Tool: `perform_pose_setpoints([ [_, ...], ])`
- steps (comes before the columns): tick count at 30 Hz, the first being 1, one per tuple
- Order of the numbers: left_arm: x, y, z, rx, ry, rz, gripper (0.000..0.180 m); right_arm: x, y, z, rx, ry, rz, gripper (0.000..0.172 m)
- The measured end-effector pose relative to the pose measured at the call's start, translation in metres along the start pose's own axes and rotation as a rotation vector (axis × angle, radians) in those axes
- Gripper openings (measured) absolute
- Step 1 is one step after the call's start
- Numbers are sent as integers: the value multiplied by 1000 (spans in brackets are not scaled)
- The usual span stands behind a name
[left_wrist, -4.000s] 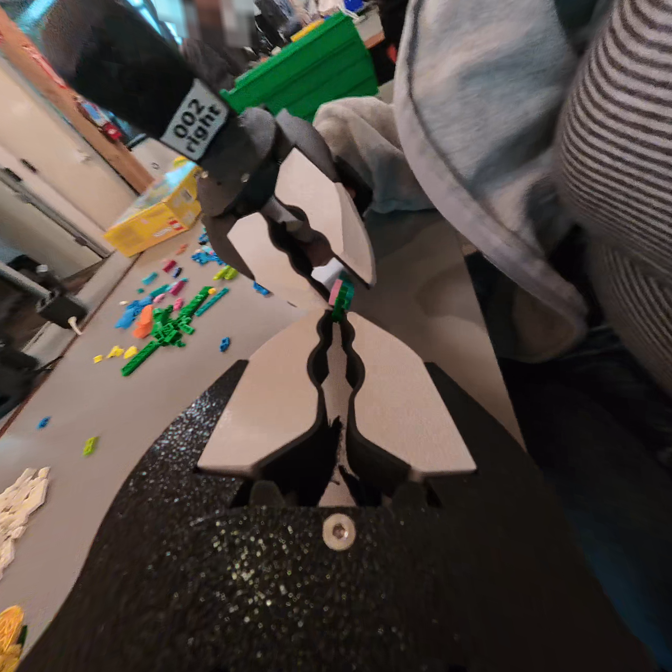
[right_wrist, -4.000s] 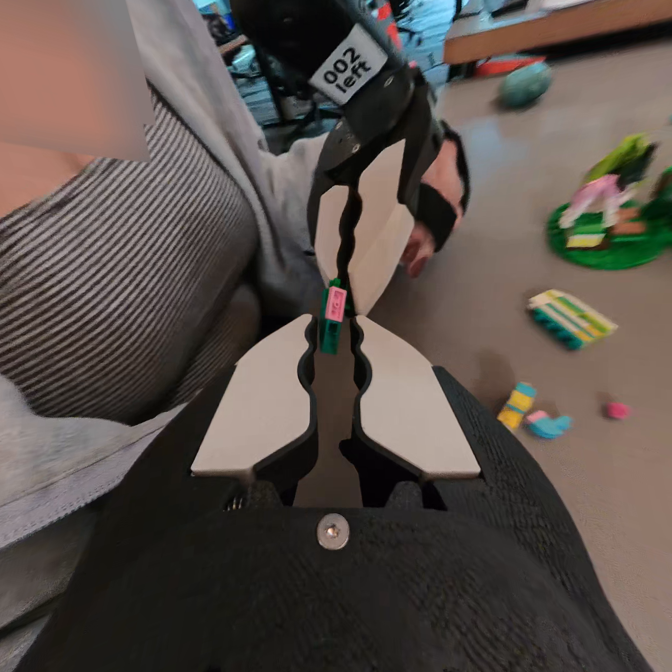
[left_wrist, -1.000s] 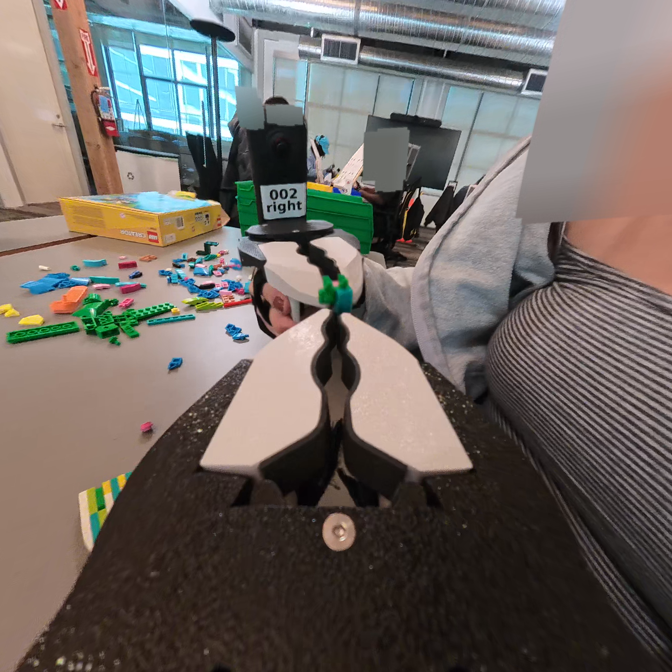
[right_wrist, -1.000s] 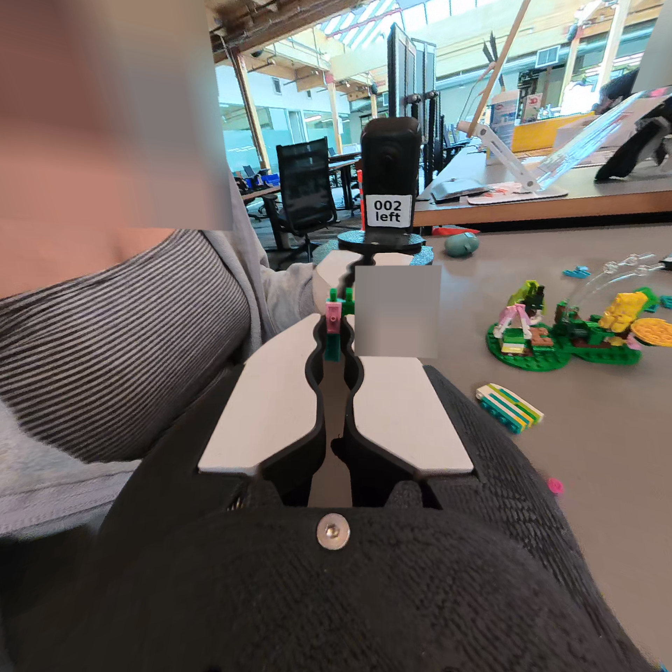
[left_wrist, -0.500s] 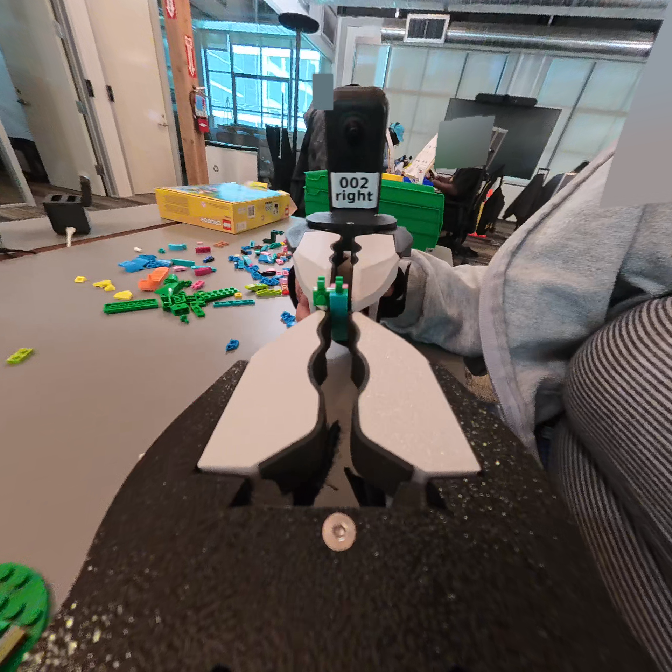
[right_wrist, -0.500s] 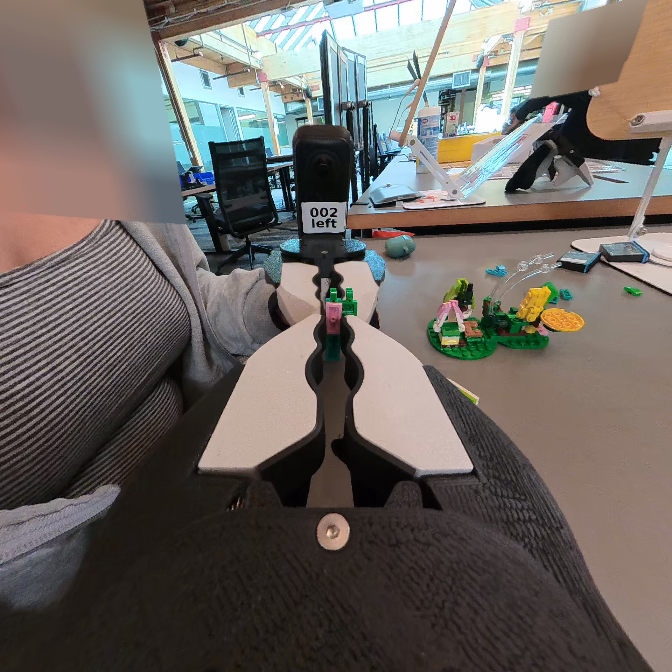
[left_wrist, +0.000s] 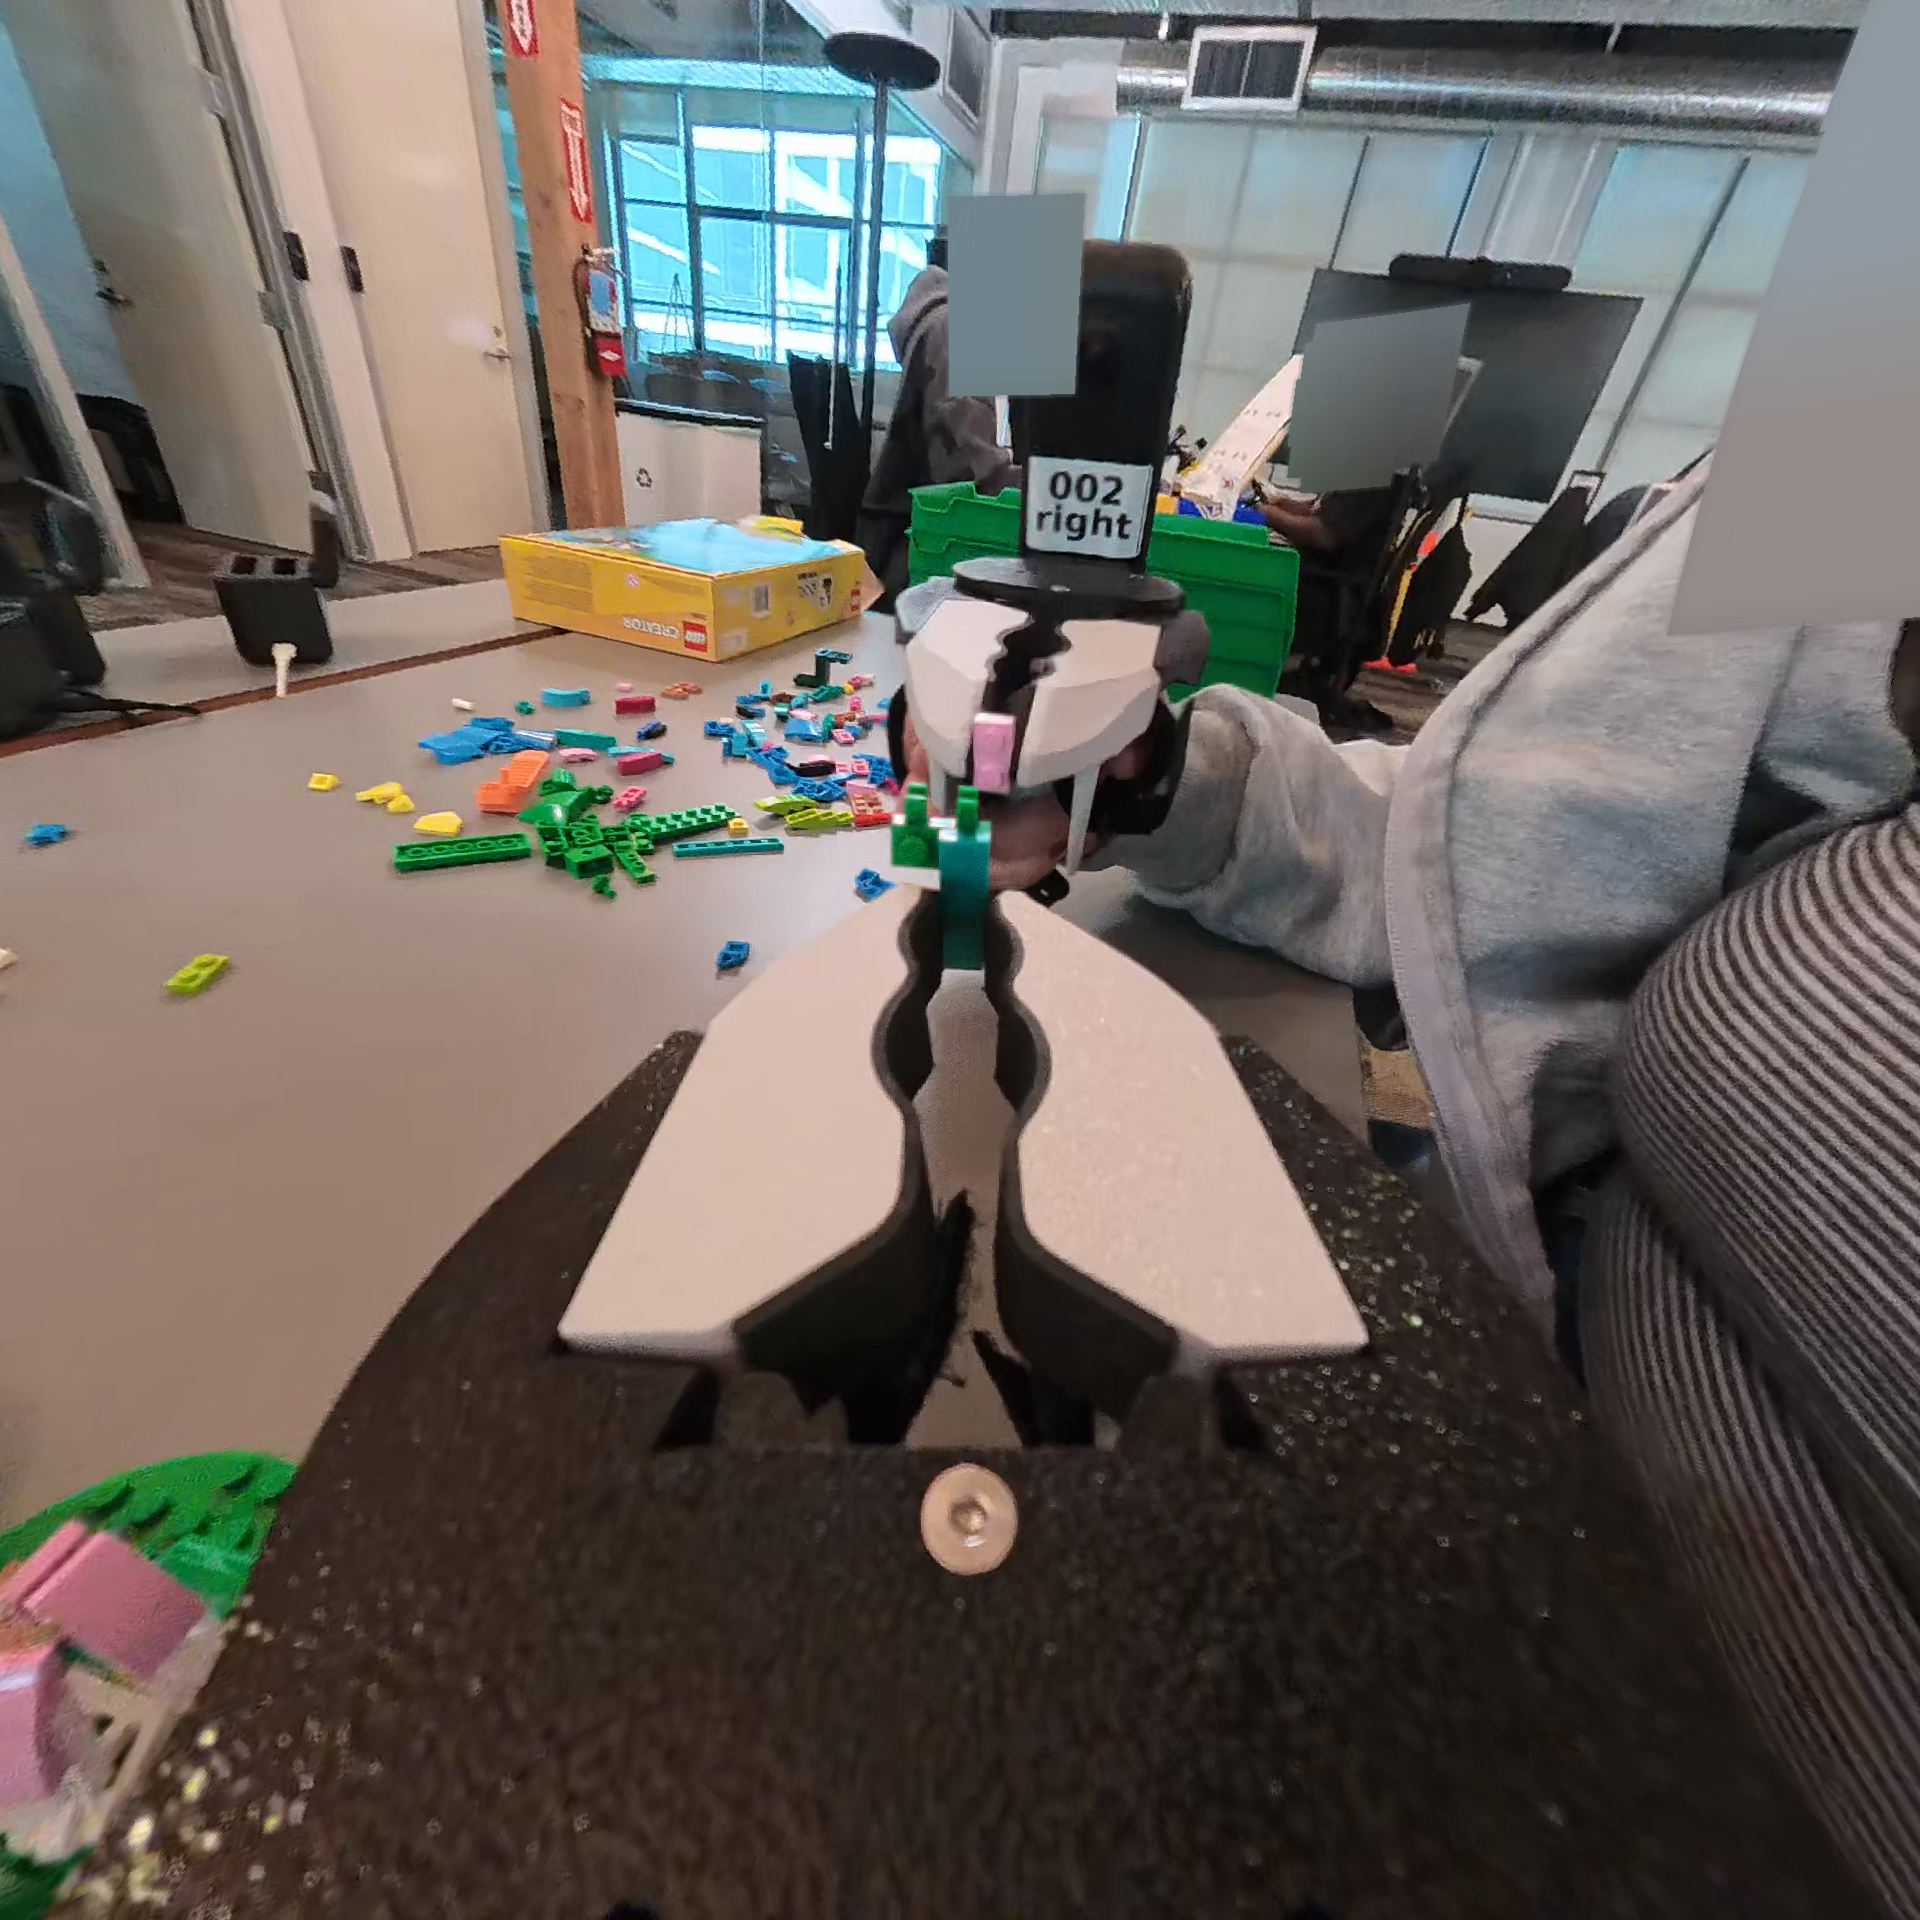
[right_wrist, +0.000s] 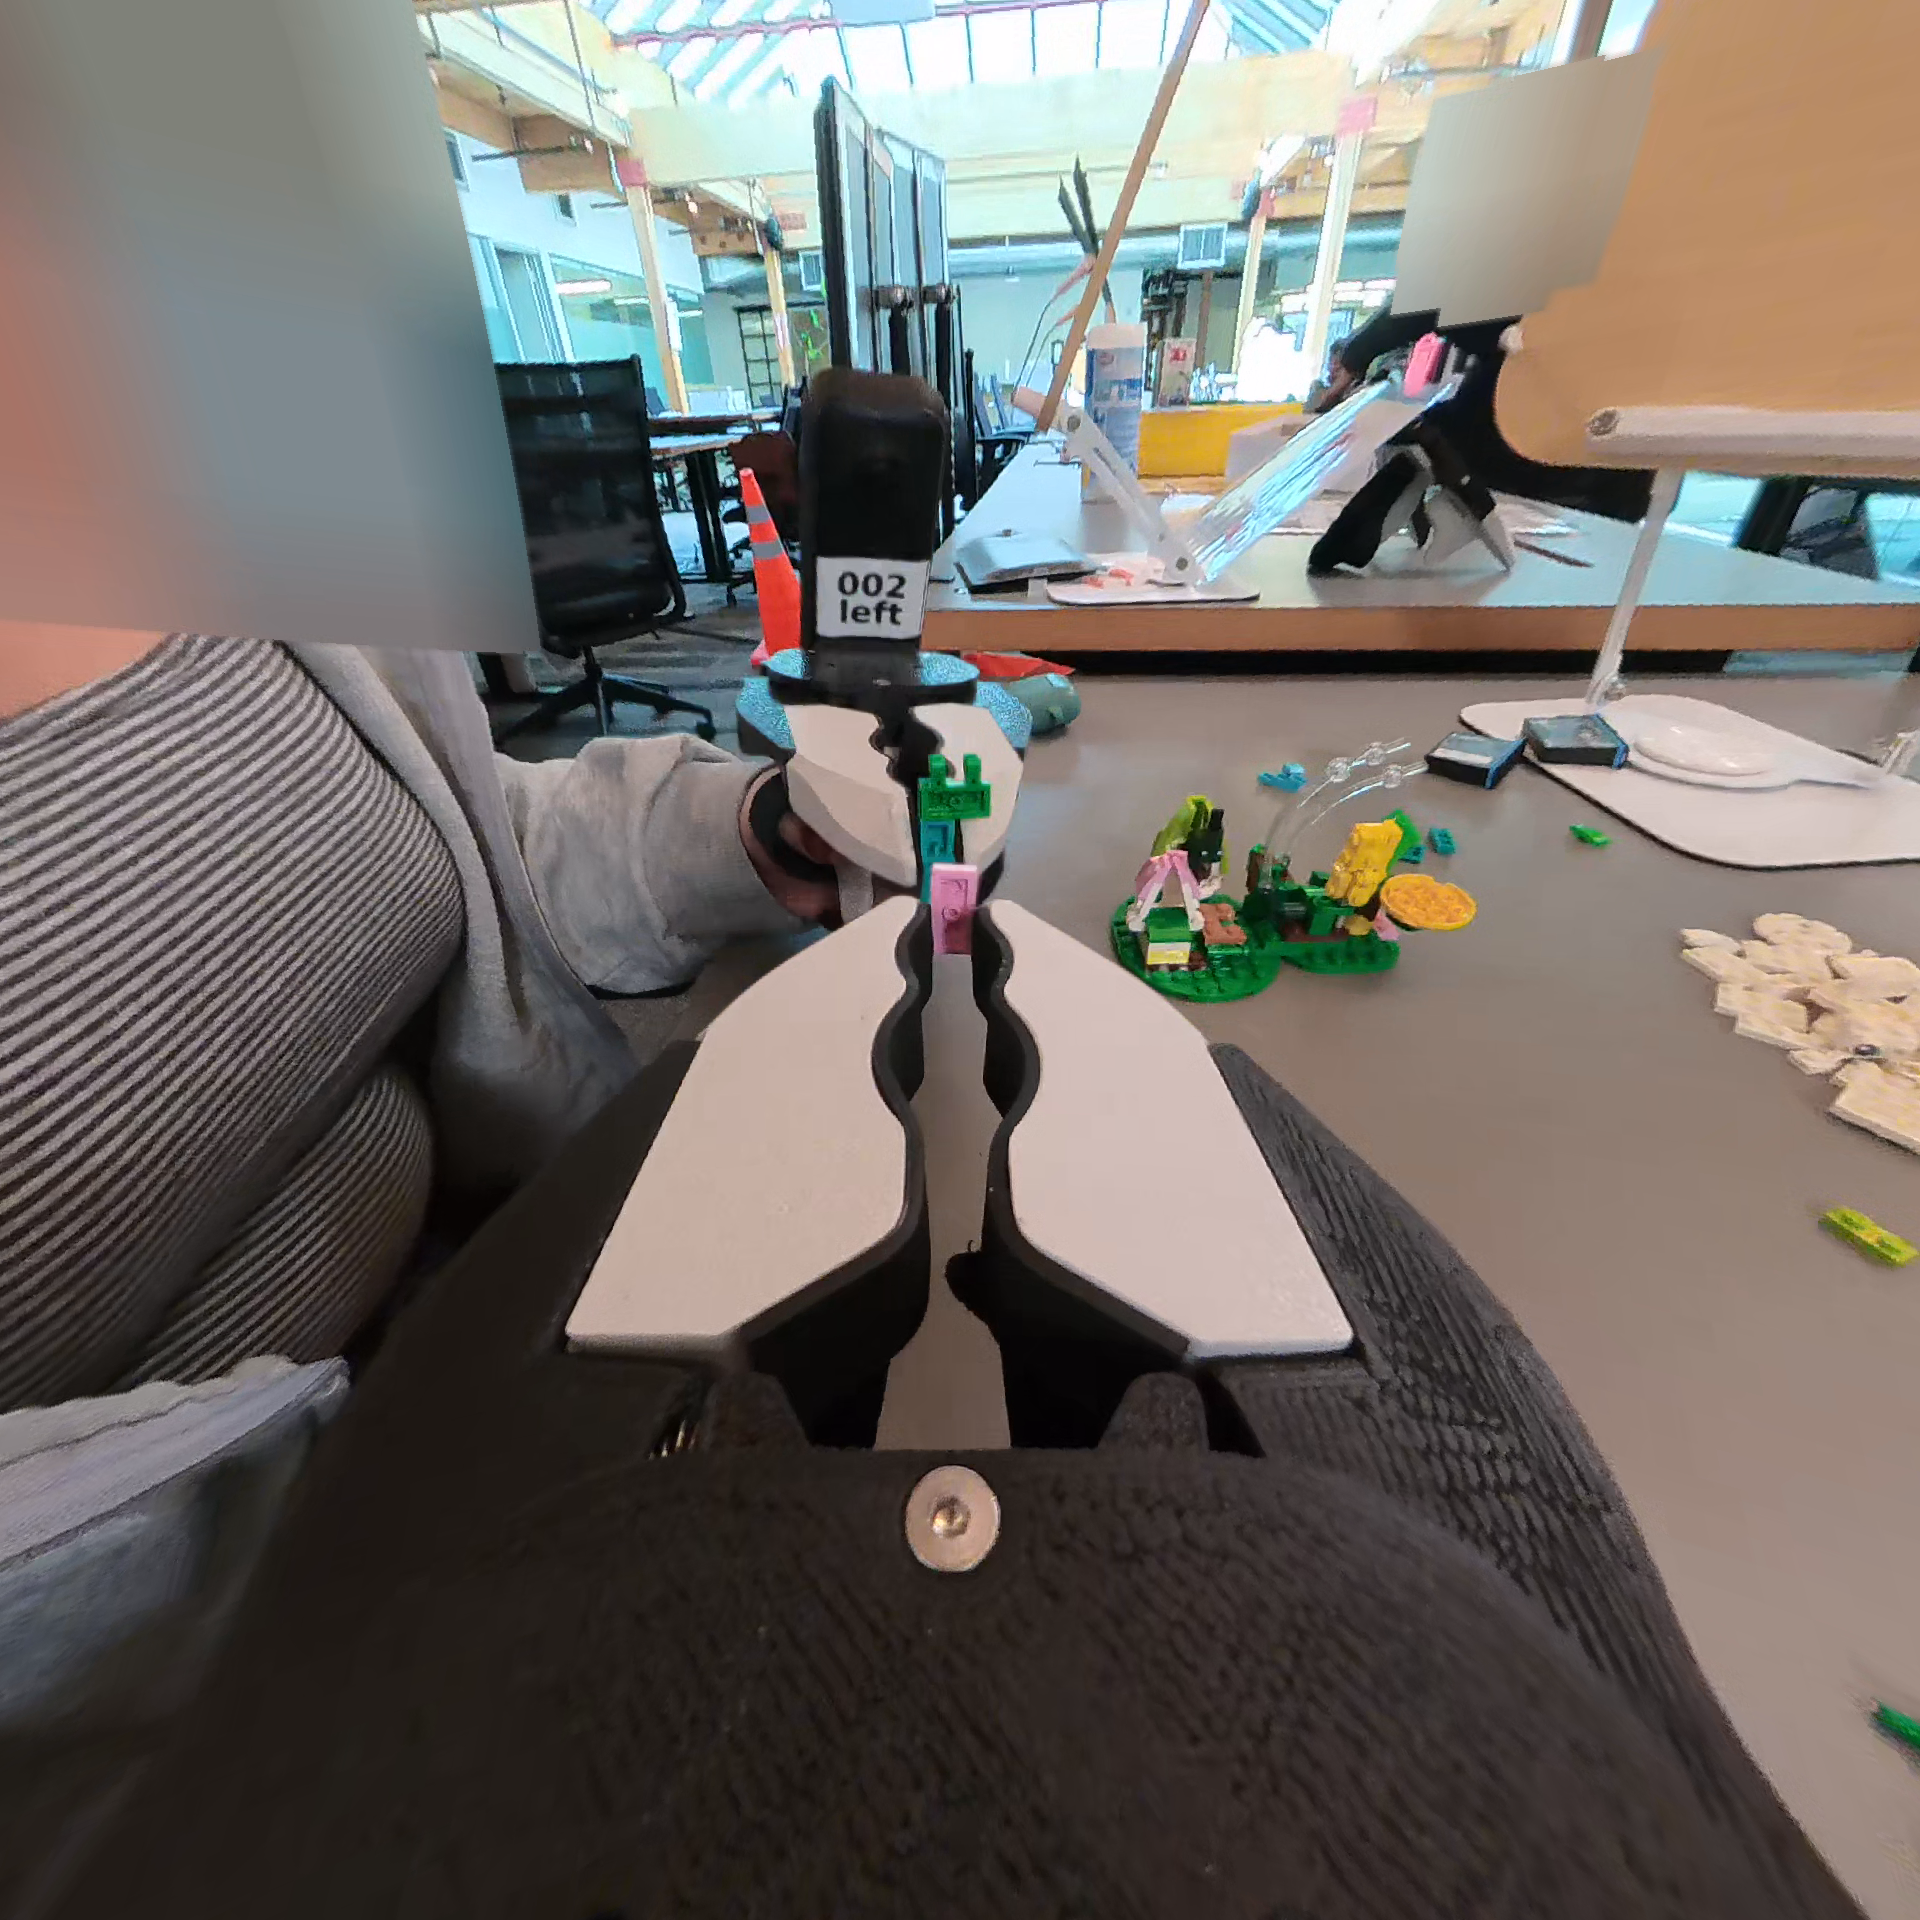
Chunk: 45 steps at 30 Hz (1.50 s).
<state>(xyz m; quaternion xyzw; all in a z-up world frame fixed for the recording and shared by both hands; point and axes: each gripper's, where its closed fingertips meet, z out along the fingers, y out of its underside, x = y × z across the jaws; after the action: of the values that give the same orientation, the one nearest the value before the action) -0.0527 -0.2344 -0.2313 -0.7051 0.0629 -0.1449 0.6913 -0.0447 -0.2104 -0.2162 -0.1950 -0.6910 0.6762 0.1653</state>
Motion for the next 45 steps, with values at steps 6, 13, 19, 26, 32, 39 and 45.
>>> perform_pose_setpoints([
  [6, -17, -39, -17, 263, -332, 314, 7, 28, -2, 3, 12, 158, 13, 6],
  [13, -29, -50, -38, 319, -573, 477, 8, 104, -32, 60, -197, 209, -75, 6],
  [19, -31, -46, -35, 277, -609, 530, 8, 166, -18, 173, -678, -5, -402, 6],
  [26, -38, -49, -45, 290, -666, 528, 8, 226, 55, 216, -1280, -236, -549, 6],
  [32, -46, -52, -52, 336, -668, 453, 8, 188, 75, 265, -1159, -440, -643, 6],
  [39, -49, -49, -51, 323, -662, 432, 8, 168, 102, 271, -1274, -557, -615, 7],
  [45, -45, -48, -44, 317, -603, 426, 8, 165, 93, 269, -1298, -504, -526, 22],
])
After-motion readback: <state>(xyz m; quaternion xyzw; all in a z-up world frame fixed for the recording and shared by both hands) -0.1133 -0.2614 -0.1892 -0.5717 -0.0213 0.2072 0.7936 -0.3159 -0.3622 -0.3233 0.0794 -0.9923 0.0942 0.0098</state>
